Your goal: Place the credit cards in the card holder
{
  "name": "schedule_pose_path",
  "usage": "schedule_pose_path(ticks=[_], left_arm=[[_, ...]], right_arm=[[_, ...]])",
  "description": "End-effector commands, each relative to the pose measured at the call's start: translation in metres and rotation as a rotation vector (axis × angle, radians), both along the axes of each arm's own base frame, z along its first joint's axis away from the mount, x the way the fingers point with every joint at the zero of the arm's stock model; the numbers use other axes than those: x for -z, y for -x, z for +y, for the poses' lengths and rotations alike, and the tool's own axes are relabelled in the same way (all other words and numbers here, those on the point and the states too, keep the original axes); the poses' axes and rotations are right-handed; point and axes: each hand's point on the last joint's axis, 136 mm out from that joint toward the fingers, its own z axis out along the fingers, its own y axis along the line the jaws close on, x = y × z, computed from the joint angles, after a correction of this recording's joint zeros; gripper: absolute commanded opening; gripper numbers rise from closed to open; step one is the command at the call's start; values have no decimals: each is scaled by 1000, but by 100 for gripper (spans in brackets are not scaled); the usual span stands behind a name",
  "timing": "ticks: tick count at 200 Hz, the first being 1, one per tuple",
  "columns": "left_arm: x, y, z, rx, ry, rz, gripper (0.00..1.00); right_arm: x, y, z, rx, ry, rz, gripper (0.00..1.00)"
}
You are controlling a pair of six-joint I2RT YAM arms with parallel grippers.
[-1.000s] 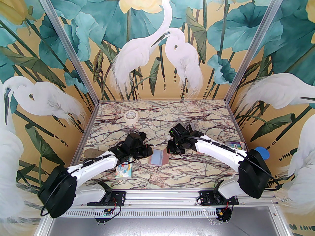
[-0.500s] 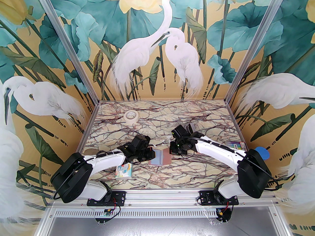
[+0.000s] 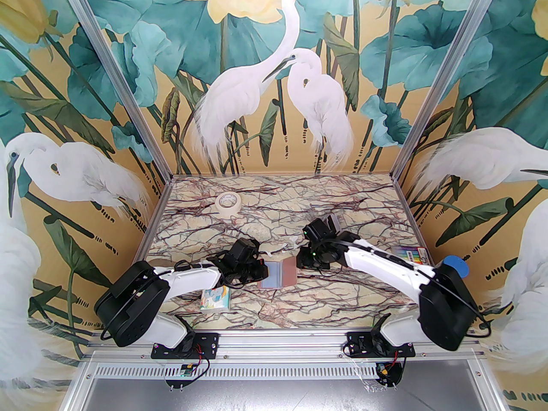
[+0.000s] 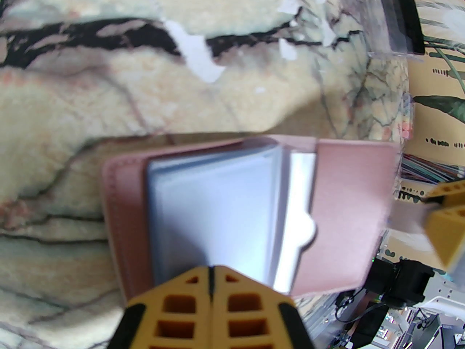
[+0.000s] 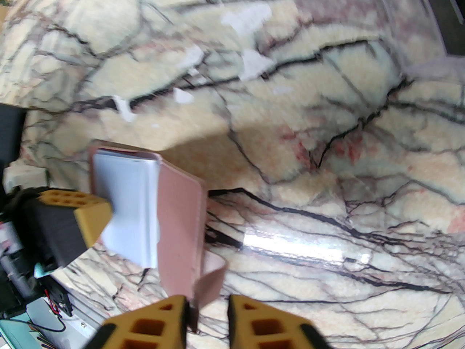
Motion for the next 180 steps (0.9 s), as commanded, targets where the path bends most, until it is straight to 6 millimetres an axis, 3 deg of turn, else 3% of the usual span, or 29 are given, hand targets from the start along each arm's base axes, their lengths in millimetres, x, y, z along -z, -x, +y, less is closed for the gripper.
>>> schedule_pose_path(ticks=[1,19,49,77,92,108,115,125,156,180], left_arm=[[6,-1,4,-17,-26,-5,3],[5,-2,3,-15,-22,-6,3],[2,-3,1,-10,-17,-11,3],[1,-4,1,-9,-16,-12,3],[2,-4,0,-10,-15,-12,3],[2,-4,0,-11,-14,-11,3],[2,-4,0,-11,-14,-12,3],[1,-5,0,-12,-15,-13,2],[1,-5,1,-13,-17,-14,2],[0,-5,1,-12,-19,-15,2]], right_arm=[[-50,-13,-4,10,-50,-162,39],[-97,-17,-9,16,-108,-304,48],[-175,-13,-16,17,-276,-569,75],[-227,5,-12,-81,-460,-816,99],[-246,11,-13,-77,-557,-920,99],[-233,-2,-28,127,-593,-802,99],[-231,-3,-28,130,-576,-782,99],[-234,1,-15,14,-547,-794,99],[-179,3,36,-125,-459,-472,94],[-135,5,54,-133,-317,-332,95]])
